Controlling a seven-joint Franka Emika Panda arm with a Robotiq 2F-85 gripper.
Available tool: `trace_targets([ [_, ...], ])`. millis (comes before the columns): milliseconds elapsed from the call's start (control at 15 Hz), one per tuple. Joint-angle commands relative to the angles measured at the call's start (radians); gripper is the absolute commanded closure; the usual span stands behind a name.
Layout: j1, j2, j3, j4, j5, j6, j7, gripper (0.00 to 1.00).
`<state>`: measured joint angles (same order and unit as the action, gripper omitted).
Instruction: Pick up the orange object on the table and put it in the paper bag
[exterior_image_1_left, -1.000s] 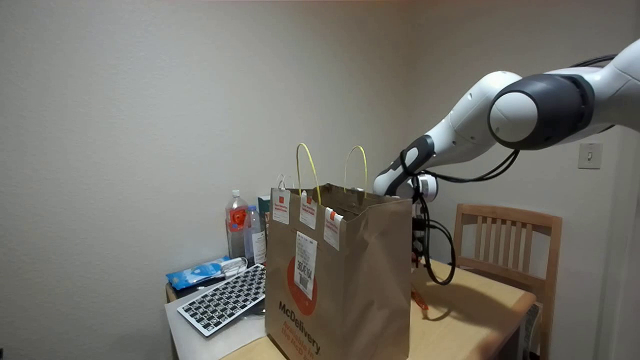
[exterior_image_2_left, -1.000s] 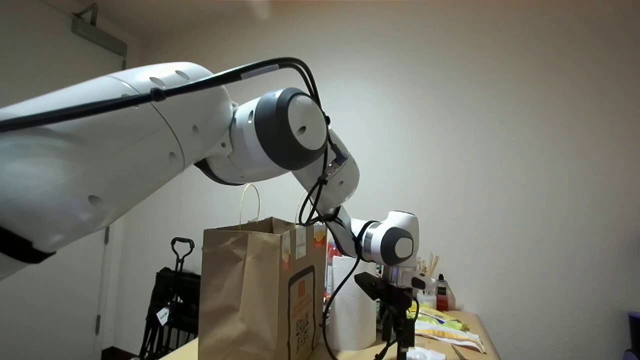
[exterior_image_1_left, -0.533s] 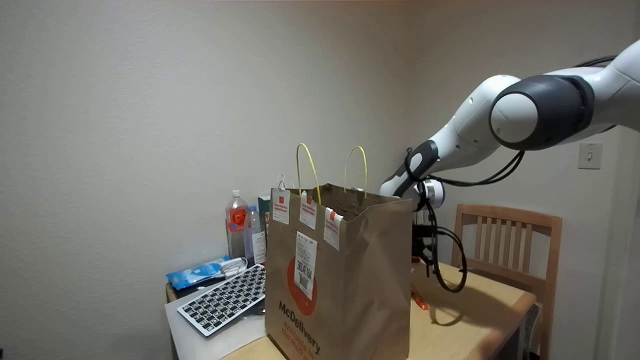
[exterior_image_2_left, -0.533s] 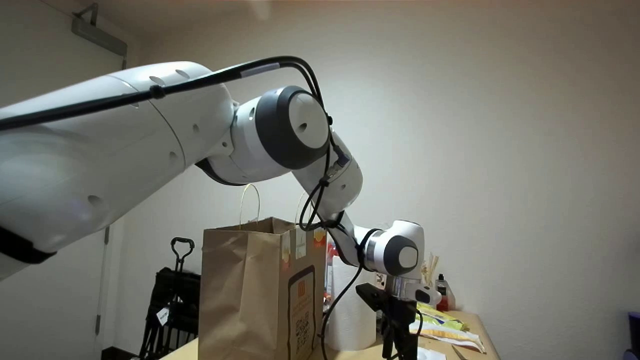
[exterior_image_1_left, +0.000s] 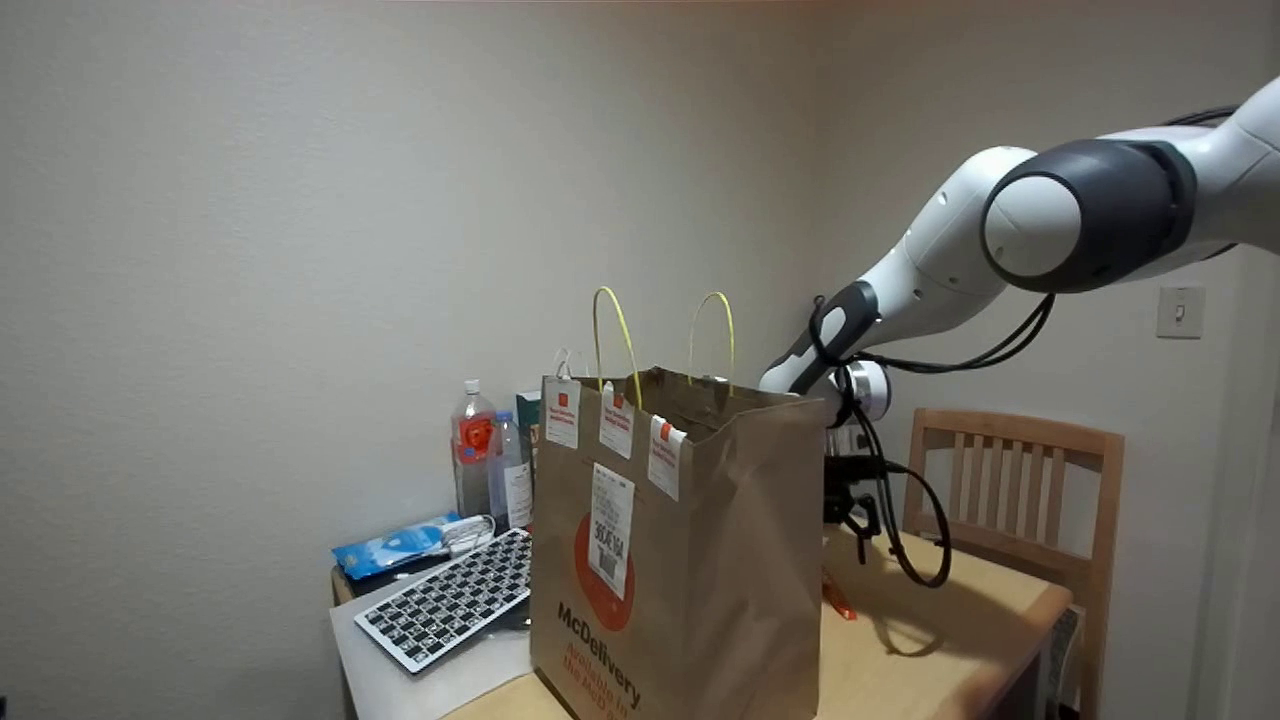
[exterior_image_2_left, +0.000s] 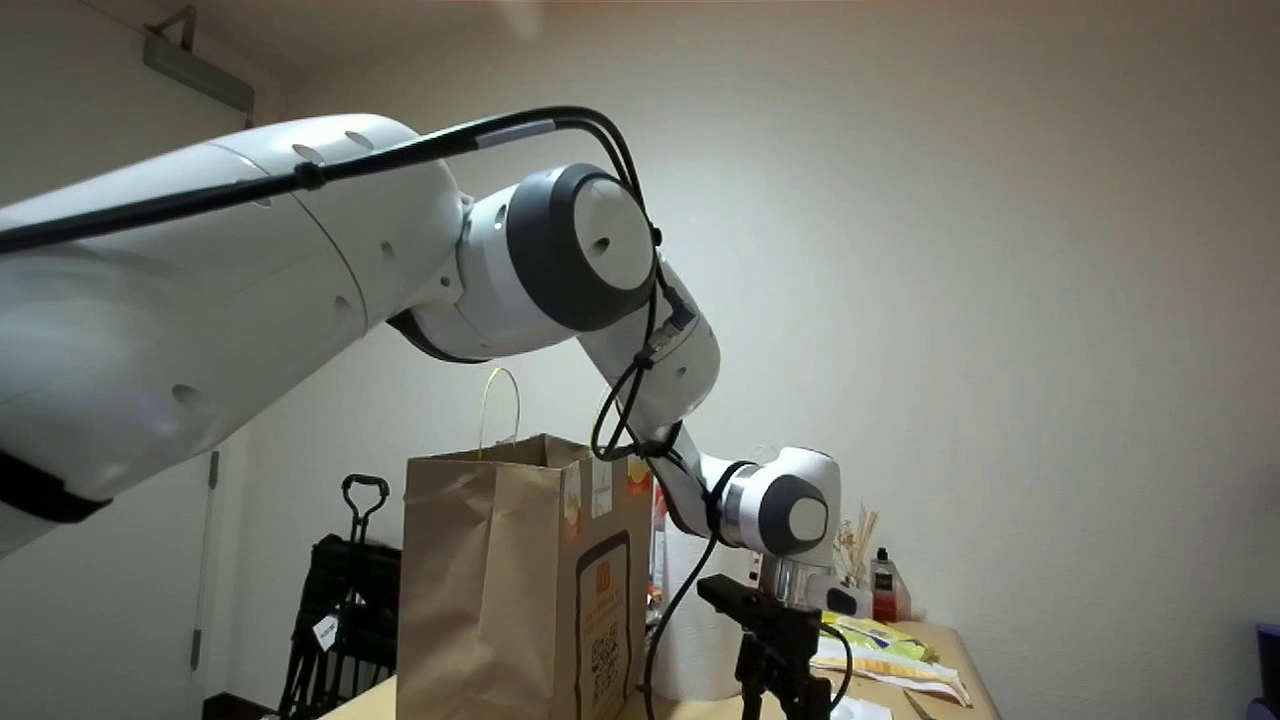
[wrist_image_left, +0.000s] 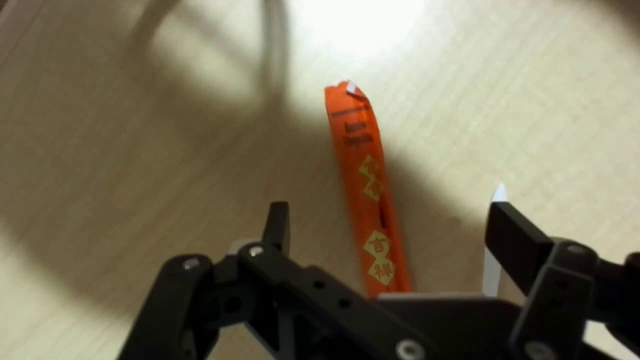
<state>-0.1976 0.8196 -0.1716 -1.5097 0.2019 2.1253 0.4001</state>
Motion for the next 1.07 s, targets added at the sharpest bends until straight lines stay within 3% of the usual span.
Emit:
trace_targets([
  [0,-0.020,-0.065,0.022,-0.107,-0.026,-0.045,-0.176,0.00],
  [133,0.012,-0.054,-0.014,-0.130,-0.056,-0.002,-0.144,0.00],
  [200,-0.003,-0.016,0.002,-0.062,-0.029,-0.031,-0.130,0.00],
  [1000,0.000,0.045,0.023,0.006,-0.038,-0.007,-0.138,0.00],
])
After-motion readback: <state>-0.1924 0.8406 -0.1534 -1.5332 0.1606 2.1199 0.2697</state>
